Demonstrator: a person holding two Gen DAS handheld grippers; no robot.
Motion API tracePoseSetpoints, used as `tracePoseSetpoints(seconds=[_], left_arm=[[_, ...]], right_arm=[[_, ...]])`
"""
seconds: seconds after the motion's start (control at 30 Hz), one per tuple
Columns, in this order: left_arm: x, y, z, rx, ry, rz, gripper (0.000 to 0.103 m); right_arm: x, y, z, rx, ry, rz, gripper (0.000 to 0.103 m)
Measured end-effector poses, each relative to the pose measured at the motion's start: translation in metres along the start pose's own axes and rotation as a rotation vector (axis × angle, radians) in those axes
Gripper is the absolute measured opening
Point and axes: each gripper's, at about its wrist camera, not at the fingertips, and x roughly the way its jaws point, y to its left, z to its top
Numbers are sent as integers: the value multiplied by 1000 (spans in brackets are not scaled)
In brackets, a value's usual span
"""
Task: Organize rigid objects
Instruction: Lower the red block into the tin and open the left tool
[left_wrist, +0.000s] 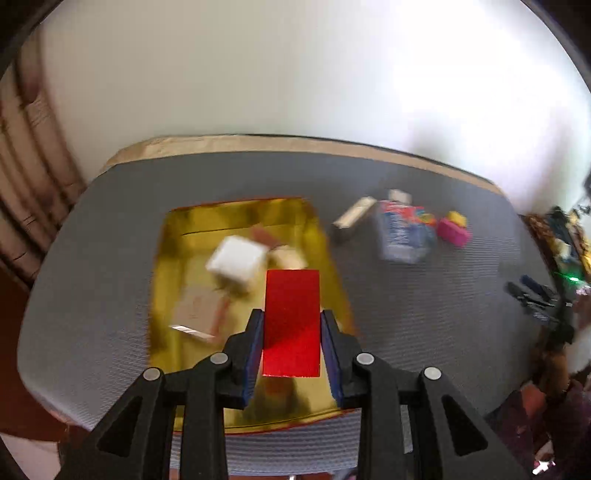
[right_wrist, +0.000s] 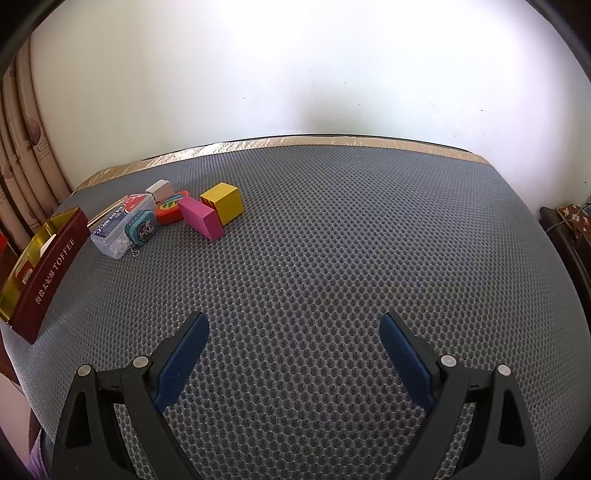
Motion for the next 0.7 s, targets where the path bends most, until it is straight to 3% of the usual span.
tracePoseSetpoints(seconds=[0.37, 0.7], left_arm=[[72, 56, 42, 23, 55, 121, 30], [119, 67, 62, 76, 88, 164, 30]], right_arm=[[5, 2, 1, -19, 22, -25, 92], [10, 7, 2, -45, 40, -36, 92]])
